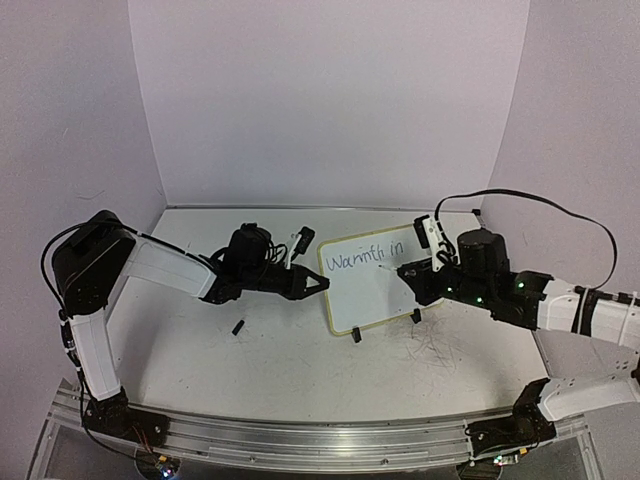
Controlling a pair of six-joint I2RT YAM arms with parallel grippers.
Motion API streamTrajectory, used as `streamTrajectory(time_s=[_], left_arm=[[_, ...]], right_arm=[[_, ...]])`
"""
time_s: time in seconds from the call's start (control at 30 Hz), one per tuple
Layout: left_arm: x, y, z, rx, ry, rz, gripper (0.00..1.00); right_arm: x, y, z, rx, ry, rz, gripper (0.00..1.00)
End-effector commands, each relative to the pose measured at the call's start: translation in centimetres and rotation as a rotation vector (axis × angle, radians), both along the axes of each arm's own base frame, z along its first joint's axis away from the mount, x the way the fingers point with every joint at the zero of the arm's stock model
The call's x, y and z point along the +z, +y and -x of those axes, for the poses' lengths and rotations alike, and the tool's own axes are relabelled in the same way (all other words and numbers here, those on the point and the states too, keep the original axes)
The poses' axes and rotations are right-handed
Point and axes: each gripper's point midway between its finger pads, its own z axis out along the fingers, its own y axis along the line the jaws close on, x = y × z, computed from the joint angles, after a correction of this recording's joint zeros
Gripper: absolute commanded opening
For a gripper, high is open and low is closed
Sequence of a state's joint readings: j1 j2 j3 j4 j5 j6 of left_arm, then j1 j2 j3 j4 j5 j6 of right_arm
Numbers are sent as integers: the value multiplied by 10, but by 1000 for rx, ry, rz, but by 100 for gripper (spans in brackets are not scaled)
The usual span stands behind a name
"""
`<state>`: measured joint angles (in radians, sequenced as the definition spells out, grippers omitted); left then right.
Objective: Write a sentence on the whiteboard
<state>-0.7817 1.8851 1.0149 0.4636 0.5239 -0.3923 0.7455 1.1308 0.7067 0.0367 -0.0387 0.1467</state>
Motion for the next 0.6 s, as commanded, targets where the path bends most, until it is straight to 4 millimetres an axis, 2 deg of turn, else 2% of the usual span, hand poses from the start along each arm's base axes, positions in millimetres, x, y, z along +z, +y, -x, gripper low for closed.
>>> streamTrajectory(time_s=[0.0, 0.33, 0.57], left_arm=[[-6, -4, 0, 10, -4, -32, 0], [-10, -8, 2, 4, 9, -33, 0], [-8, -7, 3, 6, 7, -31, 0]], right_arm=[[3, 26, 8, 52, -47, 33, 0], [-2, 55, 14, 115, -68, 41, 0], [0, 58, 12, 105, -75, 28, 0]])
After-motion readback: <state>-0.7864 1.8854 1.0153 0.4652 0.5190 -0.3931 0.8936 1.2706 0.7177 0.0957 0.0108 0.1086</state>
